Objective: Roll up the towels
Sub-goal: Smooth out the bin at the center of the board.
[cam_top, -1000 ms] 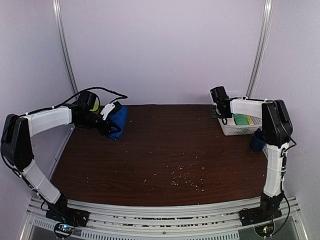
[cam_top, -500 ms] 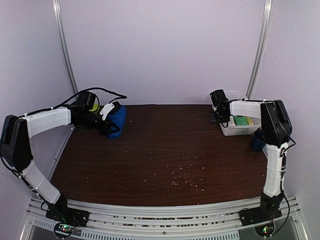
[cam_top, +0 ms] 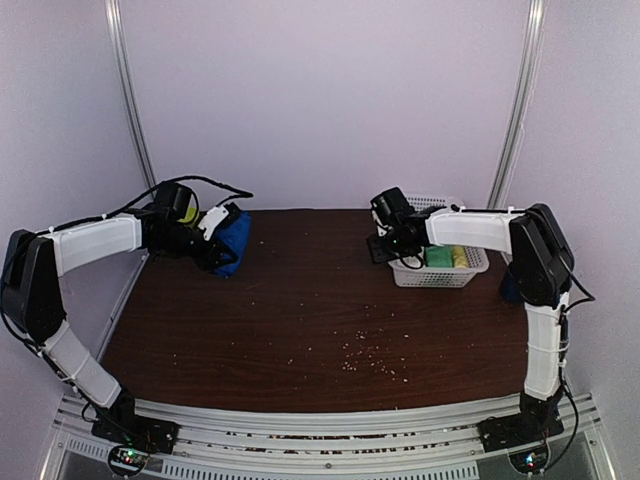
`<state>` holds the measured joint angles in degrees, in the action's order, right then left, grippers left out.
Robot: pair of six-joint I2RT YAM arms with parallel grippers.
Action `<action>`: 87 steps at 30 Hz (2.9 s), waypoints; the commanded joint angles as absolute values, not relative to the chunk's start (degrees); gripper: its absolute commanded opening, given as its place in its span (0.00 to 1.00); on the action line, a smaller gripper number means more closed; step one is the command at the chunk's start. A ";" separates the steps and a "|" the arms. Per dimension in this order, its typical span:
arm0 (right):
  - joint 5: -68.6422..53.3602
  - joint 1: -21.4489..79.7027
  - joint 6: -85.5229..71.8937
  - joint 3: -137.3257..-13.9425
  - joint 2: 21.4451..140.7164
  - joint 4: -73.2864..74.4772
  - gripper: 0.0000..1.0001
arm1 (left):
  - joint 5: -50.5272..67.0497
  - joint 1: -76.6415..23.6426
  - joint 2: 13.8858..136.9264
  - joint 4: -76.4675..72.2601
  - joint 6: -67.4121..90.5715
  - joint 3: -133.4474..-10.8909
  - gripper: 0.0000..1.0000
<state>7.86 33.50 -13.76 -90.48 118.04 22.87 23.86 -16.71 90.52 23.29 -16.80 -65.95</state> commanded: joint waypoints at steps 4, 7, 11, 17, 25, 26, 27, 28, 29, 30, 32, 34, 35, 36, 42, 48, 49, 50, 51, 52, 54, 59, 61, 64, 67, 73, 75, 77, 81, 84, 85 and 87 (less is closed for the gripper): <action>1.01 43.79 -21.01 -98.65 122.19 19.46 0.65 | 18.85 -16.15 90.87 19.97 -15.23 -67.20 0.00; -0.53 47.94 -24.72 -102.80 123.86 17.02 0.70 | 17.64 -15.50 91.95 20.89 -14.97 -68.82 0.00; -7.60 51.48 -28.01 -111.84 128.58 15.11 0.74 | 17.13 -14.84 92.37 21.57 -15.35 -70.60 0.00; -11.57 52.19 -28.57 -112.34 127.14 10.66 0.75 | 16.13 -14.50 92.00 23.27 -15.97 -74.53 0.00; 2.28 46.62 -26.63 -89.31 105.49 7.82 0.77 | 19.46 -16.93 99.78 34.65 -12.02 -91.06 0.00; 4.00 45.61 -26.32 -86.74 102.96 7.94 0.78 | 18.23 -18.28 101.01 35.79 -11.38 -93.12 0.00; 5.65 44.48 -26.04 -84.36 100.72 7.99 0.78 | 16.70 -19.91 102.38 36.76 -10.93 -94.97 0.00; 6.88 43.28 -25.87 -81.82 98.52 8.00 0.78 | 15.04 -21.45 103.92 37.81 -10.57 -96.86 0.00; 7.79 41.87 -25.89 -79.39 96.73 7.96 0.78 | 13.80 -23.13 105.29 38.87 -9.95 -98.64 0.00; 8.53 40.58 -25.85 -77.23 94.94 7.73 0.78 | 12.79 -24.59 106.89 40.03 -9.55 -100.69 0.00; 9.89 38.65 -25.84 -73.26 92.00 7.52 0.78 | 12.88 -27.21 110.51 43.11 -8.33 -105.50 0.00; 11.25 37.72 -25.88 -69.74 89.68 6.90 0.79 | 14.47 -29.03 114.79 46.97 -6.61 -112.38 0.00; 11.50 37.44 -25.87 -68.57 88.91 6.72 0.79 | 15.13 -29.73 117.20 49.31 -5.55 -115.74 0.00; 11.52 37.24 -25.89 -67.61 88.40 6.61 0.79 | 14.67 -30.86 120.28 51.71 -4.33 -119.38 0.00; 11.21 36.91 -26.14 -64.64 87.71 5.42 0.79 | 4.53 -35.04 126.64 54.76 2.94 -126.98 0.00; 10.46 36.91 -26.37 -62.78 87.67 3.63 0.79 | 9.05 -35.23 129.68 54.91 6.03 -133.15 0.00; 10.46 36.91 -26.32 -62.49 87.59 3.58 0.79 | 10.72 -35.35 129.68 54.54 6.21 -133.69 0.00; 10.36 36.97 -26.37 -62.06 87.55 3.34 0.79 | 12.26 -35.33 129.57 54.00 6.68 -133.99 0.00; 10.29 36.92 -26.37 -61.69 87.46 3.08 0.79 | 13.55 -35.40 129.33 53.34 7.36 -133.89 0.00; 10.39 36.93 -26.37 -61.49 87.41 2.96 0.79 | 15.43 -35.47 129.23 52.80 7.84 -133.79 0.00; 11.69 36.91 -26.37 -61.15 87.55 3.43 0.79 | 18.99 -35.49 129.29 51.55 9.15 -133.12 0.00; 16.99 36.55 -27.20 -59.34 87.50 2.31 0.80 | 18.57 -37.45 131.10 49.38 10.21 -132.27 0.00; 17.64 35.95 -27.97 -58.93 87.98 1.28 0.81 | 17.17 -38.36 132.42 48.59 10.44 -132.37 0.00; 18.44 34.95 -28.80 -58.94 89.14 -0.38 0.81 | 13.77 -39.43 134.78 47.82 10.64 -133.40 0.00; 18.25 33.55 -29.31 -60.44 91.33 -1.06 0.81 | 9.56 -40.04 137.24 47.73 10.65 -134.76 0.00; 15.91 30.42 -30.82 -63.95 97.65 -2.91 0.77 | 4.84 -40.39 140.26 48.41 10.77 -134.91 0.00; 14.63 30.25 -30.85 -65.59 100.73 -3.42 0.74 | 3.23 -40.43 140.38 48.60 10.49 -134.39 0.00; 12.83 30.23 -30.94 -67.16 103.43 -3.13 0.68 | 1.84 -40.43 140.23 49.20 10.03 -134.03 0.00; 9.15 30.45 -31.40 -68.34 106.32 -3.36 0.57 | -0.98 -40.40 138.47 49.75 8.96 -130.55 0.00; 8.14 31.41 -31.56 -67.49 106.57 -3.95 0.48 | -2.18 -40.35 137.61 50.11 8.35 -127.89 0.00; 8.08 31.98 -31.61 -67.22 106.50 -3.95 0.45 | -2.39 -40.41 137.51 50.25 8.17 -127.19 0.00; 8.10 33.42 -31.87 -66.71 106.07 -4.06 0.42 | -2.98 -40.39 137.10 50.27 7.96 -125.87 0.00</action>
